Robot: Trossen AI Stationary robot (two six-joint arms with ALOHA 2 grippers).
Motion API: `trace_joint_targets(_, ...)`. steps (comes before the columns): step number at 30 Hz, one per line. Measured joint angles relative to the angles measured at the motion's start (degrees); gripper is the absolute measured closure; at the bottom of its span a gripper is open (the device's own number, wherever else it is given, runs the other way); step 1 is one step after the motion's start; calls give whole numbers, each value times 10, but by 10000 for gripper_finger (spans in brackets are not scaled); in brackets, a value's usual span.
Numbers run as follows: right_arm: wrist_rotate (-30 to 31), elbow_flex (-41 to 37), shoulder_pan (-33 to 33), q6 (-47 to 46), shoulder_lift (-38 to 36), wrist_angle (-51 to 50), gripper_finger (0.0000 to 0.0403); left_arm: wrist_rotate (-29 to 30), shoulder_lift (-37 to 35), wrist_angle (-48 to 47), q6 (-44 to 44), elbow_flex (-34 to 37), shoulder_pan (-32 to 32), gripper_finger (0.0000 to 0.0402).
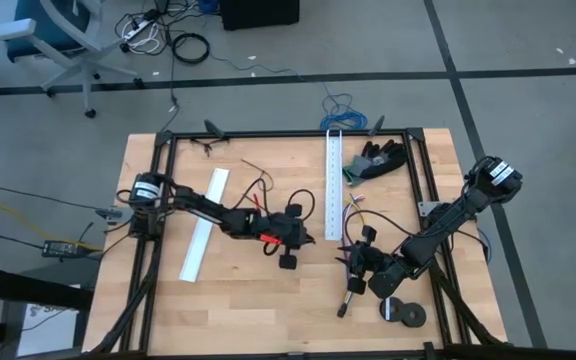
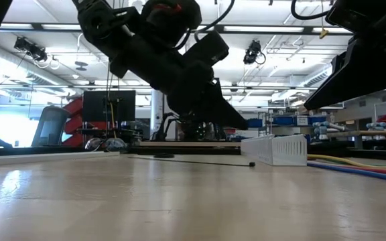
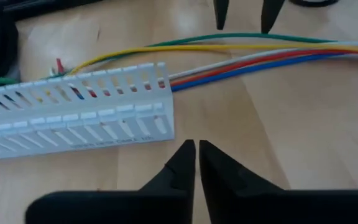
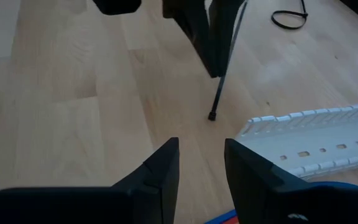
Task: Ziptie cables
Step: Prepare the black zip tie
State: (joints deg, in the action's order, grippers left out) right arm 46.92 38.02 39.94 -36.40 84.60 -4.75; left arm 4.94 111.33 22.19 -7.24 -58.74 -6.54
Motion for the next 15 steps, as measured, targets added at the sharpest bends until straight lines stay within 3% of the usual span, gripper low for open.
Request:
trace_joint_targets(10, 0, 0, 0, 0, 0, 0, 289, 12, 10, -8, -40, -1, -1, 288)
trace_joint_targets(15, 0, 0, 0, 0, 0, 0, 289, 11, 26, 5, -43, 0, -1, 274)
